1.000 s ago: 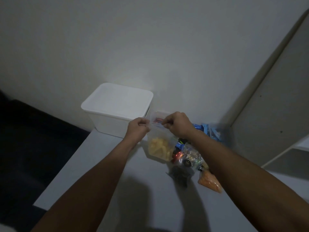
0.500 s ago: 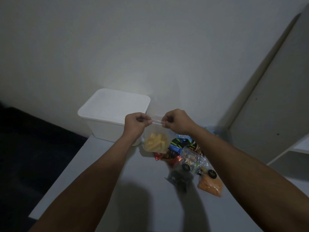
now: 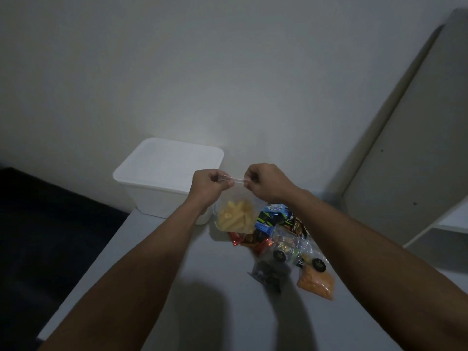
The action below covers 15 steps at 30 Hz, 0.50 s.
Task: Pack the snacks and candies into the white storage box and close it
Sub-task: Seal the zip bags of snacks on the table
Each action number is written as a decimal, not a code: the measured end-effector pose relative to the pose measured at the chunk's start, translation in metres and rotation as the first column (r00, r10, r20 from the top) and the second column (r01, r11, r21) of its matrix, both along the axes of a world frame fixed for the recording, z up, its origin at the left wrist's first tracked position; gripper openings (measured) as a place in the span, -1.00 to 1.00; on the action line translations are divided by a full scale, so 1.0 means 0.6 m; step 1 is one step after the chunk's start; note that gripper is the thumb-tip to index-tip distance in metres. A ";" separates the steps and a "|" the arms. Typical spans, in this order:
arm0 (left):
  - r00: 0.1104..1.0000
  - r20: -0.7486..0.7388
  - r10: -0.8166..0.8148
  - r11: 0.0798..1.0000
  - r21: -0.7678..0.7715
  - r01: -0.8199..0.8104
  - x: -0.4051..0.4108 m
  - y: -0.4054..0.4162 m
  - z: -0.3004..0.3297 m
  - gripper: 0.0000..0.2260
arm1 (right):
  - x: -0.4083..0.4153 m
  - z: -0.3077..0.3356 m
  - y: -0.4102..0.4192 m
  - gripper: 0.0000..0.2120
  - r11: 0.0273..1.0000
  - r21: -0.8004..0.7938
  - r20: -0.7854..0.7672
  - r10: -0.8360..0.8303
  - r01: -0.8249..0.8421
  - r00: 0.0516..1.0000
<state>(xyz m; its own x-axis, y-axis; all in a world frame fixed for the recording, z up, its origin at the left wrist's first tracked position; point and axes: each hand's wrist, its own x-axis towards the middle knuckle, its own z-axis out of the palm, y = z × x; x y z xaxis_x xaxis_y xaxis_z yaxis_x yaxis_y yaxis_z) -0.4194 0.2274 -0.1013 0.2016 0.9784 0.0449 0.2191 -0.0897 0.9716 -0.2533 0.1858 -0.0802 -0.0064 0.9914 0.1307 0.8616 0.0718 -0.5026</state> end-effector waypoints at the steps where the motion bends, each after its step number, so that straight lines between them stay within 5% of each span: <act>1: 1.000 -0.014 -0.001 1.000 0.010 0.001 0.001 0.001 0.000 -0.92 | -0.001 0.000 0.000 -0.97 1.000 0.010 -0.008 0.006 -0.006 1.000; 15: 1.000 0.023 0.015 1.000 -0.008 -0.015 0.009 0.000 0.003 -0.92 | 0.005 -0.007 0.006 -0.97 0.997 0.062 -0.013 -0.045 0.045 0.999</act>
<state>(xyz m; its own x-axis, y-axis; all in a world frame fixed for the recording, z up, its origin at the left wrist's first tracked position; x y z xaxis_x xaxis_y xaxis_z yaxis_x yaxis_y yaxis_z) -0.4142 0.2275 -0.0996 0.1862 0.9816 0.0414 0.1977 -0.0787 0.9771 -0.2506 0.1896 -0.0842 0.0401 0.9806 0.1919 0.8585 0.0644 -0.5087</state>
